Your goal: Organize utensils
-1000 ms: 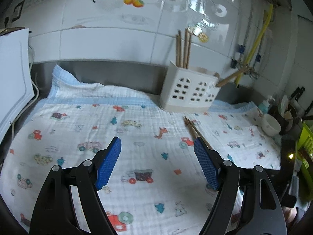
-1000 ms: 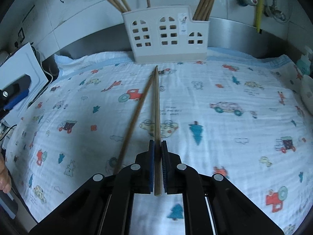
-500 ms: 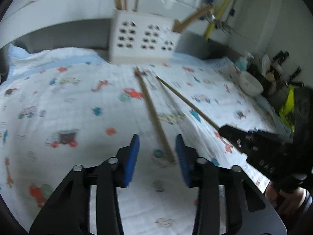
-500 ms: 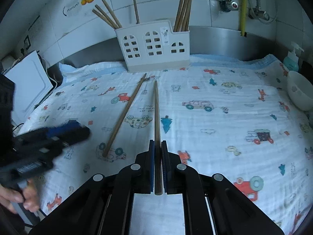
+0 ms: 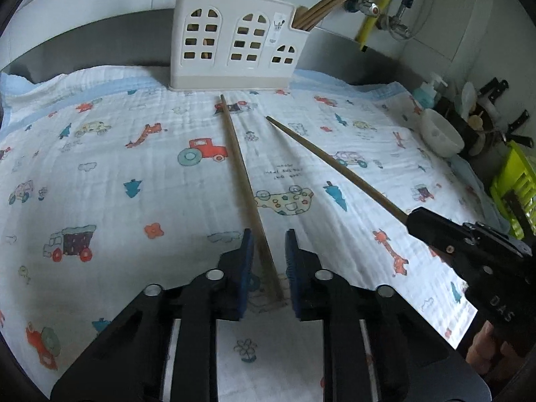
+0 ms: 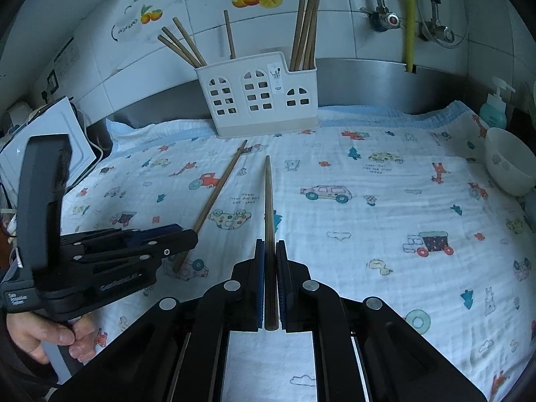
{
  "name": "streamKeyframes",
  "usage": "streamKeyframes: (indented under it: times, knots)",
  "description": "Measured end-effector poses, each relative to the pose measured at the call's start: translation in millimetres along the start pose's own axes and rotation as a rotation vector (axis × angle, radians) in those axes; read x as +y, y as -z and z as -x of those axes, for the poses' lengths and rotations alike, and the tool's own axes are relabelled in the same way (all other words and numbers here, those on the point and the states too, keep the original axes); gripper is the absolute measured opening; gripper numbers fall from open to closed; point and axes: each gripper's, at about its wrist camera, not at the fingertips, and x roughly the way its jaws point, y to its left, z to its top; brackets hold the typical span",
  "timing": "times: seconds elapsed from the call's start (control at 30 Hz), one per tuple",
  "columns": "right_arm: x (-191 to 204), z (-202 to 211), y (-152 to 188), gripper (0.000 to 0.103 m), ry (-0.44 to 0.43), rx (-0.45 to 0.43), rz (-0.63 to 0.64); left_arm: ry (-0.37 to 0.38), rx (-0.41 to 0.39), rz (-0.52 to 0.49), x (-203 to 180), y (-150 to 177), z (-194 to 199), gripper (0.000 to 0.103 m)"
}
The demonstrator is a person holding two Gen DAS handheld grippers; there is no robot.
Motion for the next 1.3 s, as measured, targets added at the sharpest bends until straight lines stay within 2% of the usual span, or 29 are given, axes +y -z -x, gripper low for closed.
streamKeyframes:
  times: [0.1,0.17,0.5,0.63,0.87,1.0,1.1,1.2,1.3]
  knots:
    - [-0.4,-0.3,-0.2,0.006,-0.001,0.002,0.001,-0.014,0.006,-0.010,-3.3,-0.7,-3.8,0.018]
    - [-0.8,0.4,-0.6,0.006,-0.002,-0.001,-0.001,-0.060,0.018,-0.037,-5.2,0.7,-9.0,0.011]
    - [2.7,9.2,-6.2,0.007,-0.001,-0.024,0.020,-0.057,0.034,-0.043,-2.2,-5.2,-13.1,0.009]
    - [3.8,17.4,-12.6,0.007,0.005,-0.041,0.048,-0.018,-0.009,-0.015,2.9,-8.3,-2.2,0.009]
    - [5.7,43.4,-41.3,0.006,0.001,-0.114,0.091,0.055,-0.134,0.010,11.7,-30.6,38.2,0.006]
    - [10.9,54.1,-59.9,0.006,-0.016,-0.145,0.122,0.059,-0.192,-0.012,11.5,-42.9,51.7,0.006]
    - [16.1,58.3,-68.4,0.006,-0.010,-0.159,0.148,0.061,-0.174,-0.026,14.1,-48.7,51.6,0.006]
    - [19.6,59.0,-70.3,0.006,-0.009,-0.163,0.161,0.066,-0.114,-0.049,12.4,-41.3,43.6,0.006]
    - [19.8,55.8,-68.8,0.006,-0.010,-0.155,0.163,0.065,-0.061,-0.057,12.0,-27.9,31.5,0.015]
